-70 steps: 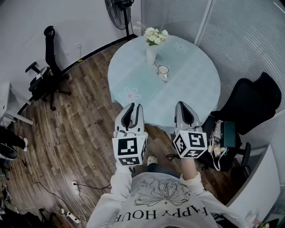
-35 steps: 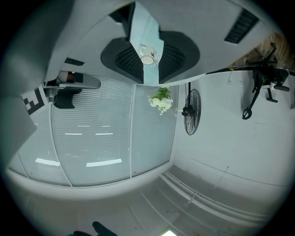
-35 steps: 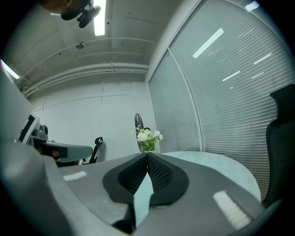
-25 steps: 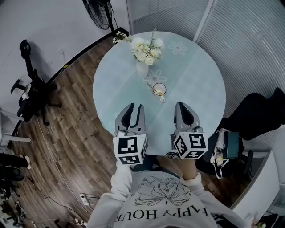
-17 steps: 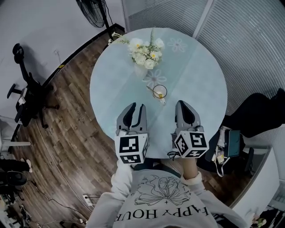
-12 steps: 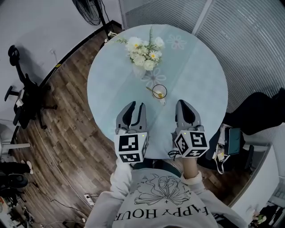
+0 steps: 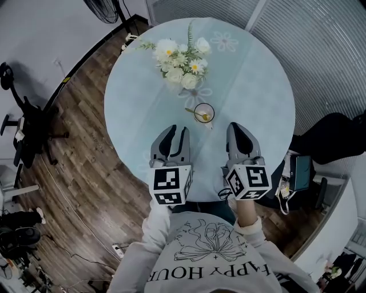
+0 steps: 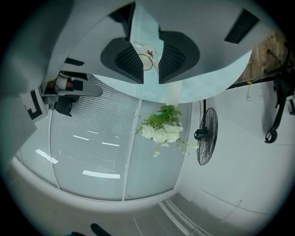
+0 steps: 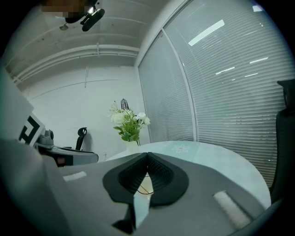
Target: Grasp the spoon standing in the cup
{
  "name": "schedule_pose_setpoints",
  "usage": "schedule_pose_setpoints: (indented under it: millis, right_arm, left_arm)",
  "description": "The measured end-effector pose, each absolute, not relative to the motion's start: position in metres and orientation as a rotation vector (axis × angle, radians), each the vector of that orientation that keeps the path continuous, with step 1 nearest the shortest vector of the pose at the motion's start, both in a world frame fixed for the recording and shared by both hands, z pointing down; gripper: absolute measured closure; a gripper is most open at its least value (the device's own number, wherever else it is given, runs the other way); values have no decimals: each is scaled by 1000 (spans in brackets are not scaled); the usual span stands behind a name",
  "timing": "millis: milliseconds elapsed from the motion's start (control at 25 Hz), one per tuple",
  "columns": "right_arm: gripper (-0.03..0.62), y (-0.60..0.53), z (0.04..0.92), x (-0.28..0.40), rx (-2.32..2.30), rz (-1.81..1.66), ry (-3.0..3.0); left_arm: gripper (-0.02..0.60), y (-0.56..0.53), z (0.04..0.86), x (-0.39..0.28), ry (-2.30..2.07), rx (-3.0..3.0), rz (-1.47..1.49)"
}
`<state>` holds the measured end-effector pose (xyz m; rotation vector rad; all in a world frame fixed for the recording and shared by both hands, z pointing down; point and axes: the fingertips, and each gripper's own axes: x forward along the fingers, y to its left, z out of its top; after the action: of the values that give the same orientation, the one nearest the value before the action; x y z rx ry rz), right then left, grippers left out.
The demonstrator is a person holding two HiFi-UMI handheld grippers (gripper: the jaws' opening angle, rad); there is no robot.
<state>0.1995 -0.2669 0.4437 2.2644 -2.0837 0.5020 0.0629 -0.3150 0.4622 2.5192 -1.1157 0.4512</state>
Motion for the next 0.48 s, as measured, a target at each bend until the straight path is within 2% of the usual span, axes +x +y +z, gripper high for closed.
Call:
schedule_pose_setpoints:
  millis: [480]
  right_arm:
    - [583,-272,468,203,2227,590,-2072]
  left_arm:
    - [482,-319,488,73,-1085,2467,489]
